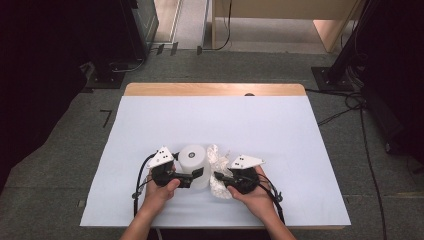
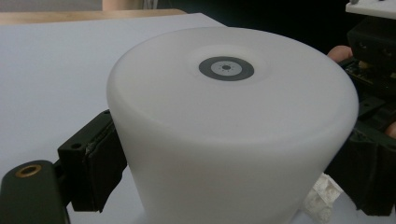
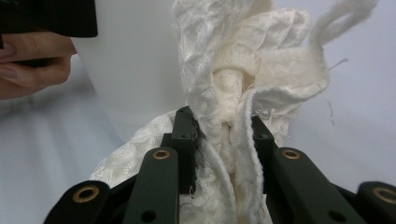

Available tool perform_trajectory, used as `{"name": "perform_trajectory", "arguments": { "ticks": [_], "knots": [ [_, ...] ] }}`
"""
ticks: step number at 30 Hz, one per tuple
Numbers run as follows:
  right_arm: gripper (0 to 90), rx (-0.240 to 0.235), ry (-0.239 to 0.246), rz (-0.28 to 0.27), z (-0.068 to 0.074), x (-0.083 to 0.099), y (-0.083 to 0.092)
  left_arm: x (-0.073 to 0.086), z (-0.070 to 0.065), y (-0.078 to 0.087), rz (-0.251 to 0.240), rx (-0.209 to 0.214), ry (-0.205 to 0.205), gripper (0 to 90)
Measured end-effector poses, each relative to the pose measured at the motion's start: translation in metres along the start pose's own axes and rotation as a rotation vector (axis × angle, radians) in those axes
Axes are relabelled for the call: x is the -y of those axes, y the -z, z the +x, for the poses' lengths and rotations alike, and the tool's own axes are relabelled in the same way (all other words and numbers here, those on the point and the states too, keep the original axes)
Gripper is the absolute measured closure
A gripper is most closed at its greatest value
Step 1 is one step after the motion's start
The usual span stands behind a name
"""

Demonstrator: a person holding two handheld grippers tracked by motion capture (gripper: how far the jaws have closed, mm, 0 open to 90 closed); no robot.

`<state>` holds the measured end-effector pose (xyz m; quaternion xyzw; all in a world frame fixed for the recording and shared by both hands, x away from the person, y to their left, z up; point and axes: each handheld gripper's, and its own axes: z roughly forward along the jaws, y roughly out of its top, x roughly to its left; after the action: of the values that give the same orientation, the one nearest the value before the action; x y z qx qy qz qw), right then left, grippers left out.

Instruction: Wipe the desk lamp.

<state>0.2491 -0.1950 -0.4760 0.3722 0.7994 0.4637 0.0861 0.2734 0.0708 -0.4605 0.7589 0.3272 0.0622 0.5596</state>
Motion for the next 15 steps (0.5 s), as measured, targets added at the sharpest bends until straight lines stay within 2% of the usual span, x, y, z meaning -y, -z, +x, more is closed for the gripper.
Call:
{"name": "perform_trajectory", "arguments": {
  "ticks": [2, 7, 9, 10, 13, 15],
  "knots": [
    [71.7, -0.004, -0.008, -0.009, 0.0, -0.001, 0.001, 0.0, 0.0, 0.0, 0.0, 0.004, 0.008, 8.7],
    [71.8, -0.005, 0.011, -0.076, 0.006, -0.008, 0.01, 0.001, -0.008, -0.002, 0.013, 0.009, -0.059, 8.7],
    [71.9, 0.002, 0.024, -0.112, 0.007, -0.011, 0.016, 0.001, -0.01, -0.004, 0.018, 0.034, -0.069, 8.7],
    [72.0, 0.005, 0.024, -0.128, 0.008, -0.013, 0.02, 0.001, -0.01, -0.004, 0.018, 0.034, -0.069, 8.8],
    [71.9, -0.006, 0.042, -0.176, 0.008, -0.02, 0.033, 0.0, -0.016, -0.007, 0.042, 0.034, -0.116, 8.7],
    [71.8, -0.014, 0.05, -0.193, 0.008, -0.022, 0.037, 0.0, -0.017, -0.007, 0.046, 0.033, -0.118, 8.8]
  ]
}}
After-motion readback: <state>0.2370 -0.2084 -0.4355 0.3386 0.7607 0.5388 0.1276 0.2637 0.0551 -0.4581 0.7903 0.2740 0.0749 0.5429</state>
